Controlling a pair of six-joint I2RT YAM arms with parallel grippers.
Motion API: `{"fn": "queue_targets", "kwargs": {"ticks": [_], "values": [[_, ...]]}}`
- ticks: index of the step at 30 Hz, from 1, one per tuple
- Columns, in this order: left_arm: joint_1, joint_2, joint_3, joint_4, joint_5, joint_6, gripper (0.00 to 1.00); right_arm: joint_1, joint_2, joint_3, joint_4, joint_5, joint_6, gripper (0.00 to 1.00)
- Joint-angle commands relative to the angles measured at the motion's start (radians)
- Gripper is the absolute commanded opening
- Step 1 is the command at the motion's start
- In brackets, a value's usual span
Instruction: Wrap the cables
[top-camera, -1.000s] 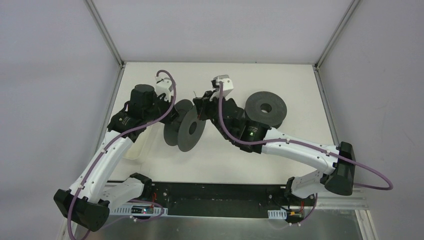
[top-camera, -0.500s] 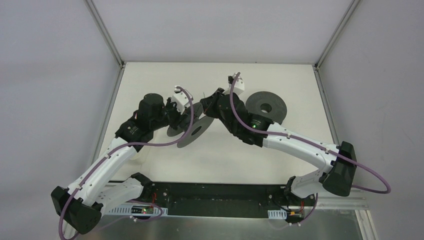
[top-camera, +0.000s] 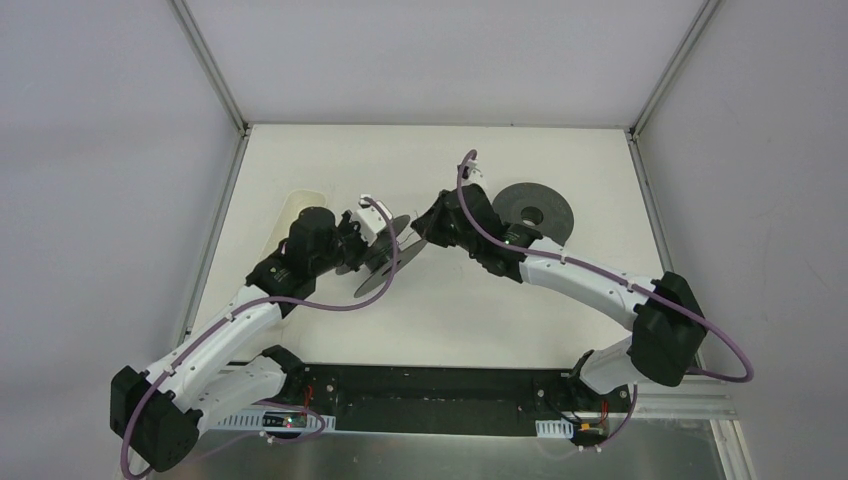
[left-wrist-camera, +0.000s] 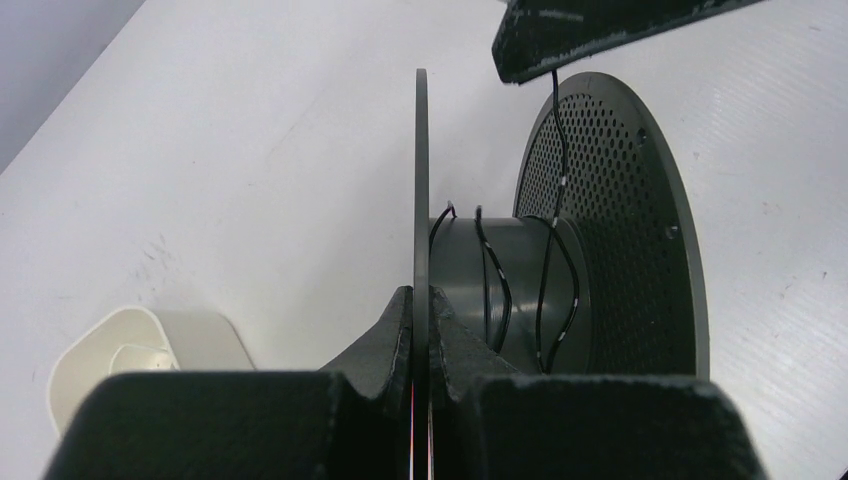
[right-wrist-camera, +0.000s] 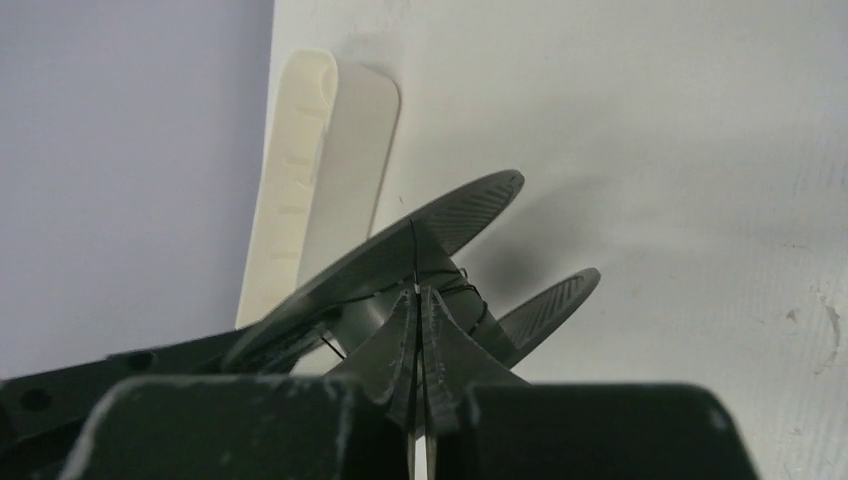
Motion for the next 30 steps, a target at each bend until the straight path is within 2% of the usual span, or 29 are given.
{"fn": "queue_targets", "kwargs": {"ticks": [1,9,23,30], "values": [[-0.017,-0.056,-0.007,0.154,0.006,0.052,0.0,-0.015,0.007,-0.041,0.129,-0.218,-0.112,0.0],[-0.025,-0.078,-0.019,0.169,0.015,0.076,0.0,-0.043,0.02,-0.088,0.195,-0.374,-0.22,0.0],[-0.037,-0.096,-0.034,0.196,0.044,0.047,0.0,-0.059,0.108,-0.036,0.196,-0.339,-0.139,0.0],[-0.041,-0.084,-0.046,0.199,0.033,0.054,0.0,-0.06,0.121,-0.04,0.225,-0.375,-0.154,0.0]]}}
